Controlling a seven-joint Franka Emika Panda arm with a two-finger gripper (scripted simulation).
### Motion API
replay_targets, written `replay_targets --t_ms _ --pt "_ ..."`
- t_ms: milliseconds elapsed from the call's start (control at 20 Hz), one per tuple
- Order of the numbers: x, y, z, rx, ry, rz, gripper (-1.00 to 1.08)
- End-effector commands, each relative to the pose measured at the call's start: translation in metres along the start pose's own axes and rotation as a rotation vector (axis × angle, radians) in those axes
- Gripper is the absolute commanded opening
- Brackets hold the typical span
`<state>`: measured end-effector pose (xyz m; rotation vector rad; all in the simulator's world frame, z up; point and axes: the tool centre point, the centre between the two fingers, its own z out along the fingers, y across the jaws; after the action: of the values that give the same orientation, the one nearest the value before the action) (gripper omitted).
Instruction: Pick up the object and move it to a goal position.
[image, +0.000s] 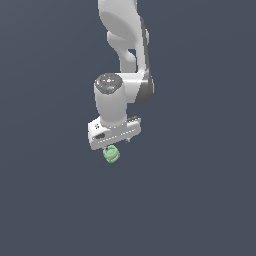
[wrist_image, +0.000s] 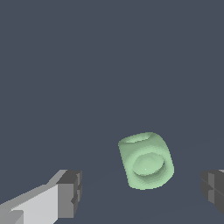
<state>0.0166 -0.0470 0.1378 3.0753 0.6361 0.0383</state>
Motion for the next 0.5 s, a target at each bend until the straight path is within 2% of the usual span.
replay_targets --t_ms 0,450 --pt "-0.005 0.007 0.011 0.0 -0.006 -0.062 1.0" --pt "-0.018 0.023 0.039 0.006 -0.019 -0.215 1.0"
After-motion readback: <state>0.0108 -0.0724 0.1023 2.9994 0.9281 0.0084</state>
